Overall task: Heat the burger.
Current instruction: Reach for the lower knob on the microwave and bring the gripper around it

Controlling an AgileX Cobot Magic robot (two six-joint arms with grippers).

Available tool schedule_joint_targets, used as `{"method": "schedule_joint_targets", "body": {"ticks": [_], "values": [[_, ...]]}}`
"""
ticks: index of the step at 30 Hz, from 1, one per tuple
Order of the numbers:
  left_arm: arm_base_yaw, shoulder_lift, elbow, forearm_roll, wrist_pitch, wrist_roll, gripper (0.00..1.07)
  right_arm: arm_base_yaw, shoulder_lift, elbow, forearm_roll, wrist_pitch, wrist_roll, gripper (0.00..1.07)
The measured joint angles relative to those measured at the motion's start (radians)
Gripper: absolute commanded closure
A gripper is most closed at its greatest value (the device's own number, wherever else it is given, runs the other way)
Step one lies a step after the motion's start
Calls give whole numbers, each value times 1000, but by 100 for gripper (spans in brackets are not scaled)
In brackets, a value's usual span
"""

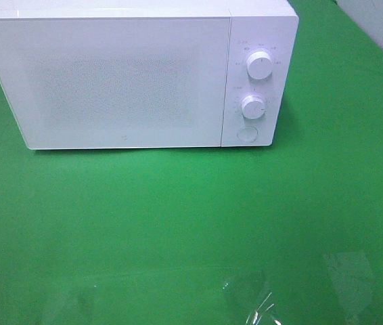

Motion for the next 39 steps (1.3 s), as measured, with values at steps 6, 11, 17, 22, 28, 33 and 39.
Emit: {"method": "schedule_joint_targets", "body": {"ticks": [6,11,17,22,28,33,39], "values": [[0,0,0,0,0,0,10,0,102,0,0,-109,0,31],[0,0,0,0,0,0,10,0,197,0,0,-206,0,31],[0,0,0,0,0,0,10,0,327,0,-8,-351,0,31],[0,0,0,0,0,0,10,0,402,12,-31,-473,0,31],[0,0,0,0,0,0,10,0,515,97,-37,-759,0,31],[0,0,0,0,0,0,10,0,617,194,-30,-1026,-1,31],[0,0,0,0,0,0,10,0,715,220,40,-1163,-40,31]]}}
